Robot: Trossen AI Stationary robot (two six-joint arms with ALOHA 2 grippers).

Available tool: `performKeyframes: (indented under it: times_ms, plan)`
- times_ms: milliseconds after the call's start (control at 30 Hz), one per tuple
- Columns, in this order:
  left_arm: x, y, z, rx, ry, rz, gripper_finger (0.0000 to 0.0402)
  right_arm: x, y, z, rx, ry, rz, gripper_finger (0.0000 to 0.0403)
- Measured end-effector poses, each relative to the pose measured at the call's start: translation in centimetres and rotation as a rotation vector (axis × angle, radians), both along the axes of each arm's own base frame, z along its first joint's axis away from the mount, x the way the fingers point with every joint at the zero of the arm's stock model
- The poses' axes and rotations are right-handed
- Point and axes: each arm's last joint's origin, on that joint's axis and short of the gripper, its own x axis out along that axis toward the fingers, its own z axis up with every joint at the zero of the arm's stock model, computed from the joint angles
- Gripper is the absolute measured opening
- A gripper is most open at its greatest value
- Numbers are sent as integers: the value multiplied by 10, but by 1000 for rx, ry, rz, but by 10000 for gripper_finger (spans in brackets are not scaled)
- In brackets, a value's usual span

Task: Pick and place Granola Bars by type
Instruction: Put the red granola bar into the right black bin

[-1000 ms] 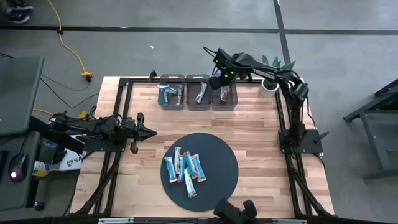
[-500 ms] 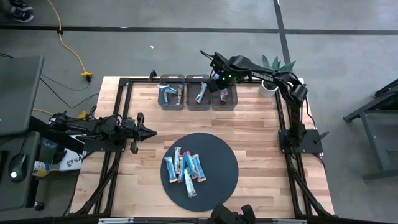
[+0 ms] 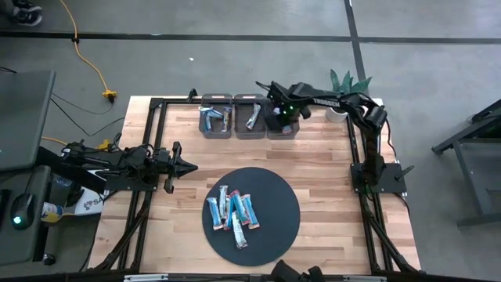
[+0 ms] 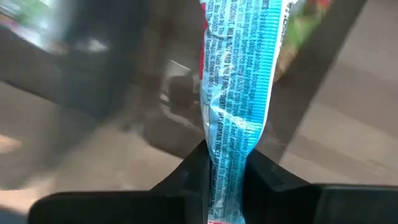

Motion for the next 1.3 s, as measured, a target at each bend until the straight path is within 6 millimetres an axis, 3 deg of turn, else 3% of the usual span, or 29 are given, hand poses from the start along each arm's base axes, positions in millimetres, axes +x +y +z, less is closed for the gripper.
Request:
performKeyframes:
  times_ms: [333, 833, 1033, 1300]
  plan:
    - [0, 0, 0, 0, 0, 0, 1, -5, -5, -6, -17, -44, 1, 62]
    - [0, 0, 0, 0, 1, 0, 1, -1, -7, -3, -31, -99, 16, 160]
    - [0, 0, 0, 0, 0, -1, 1, -5, -8, 20, -98, -164, 22, 163]
    - [0, 0, 0, 0, 0, 0, 1, -21, -5, 73, -218, -306, 29, 168]
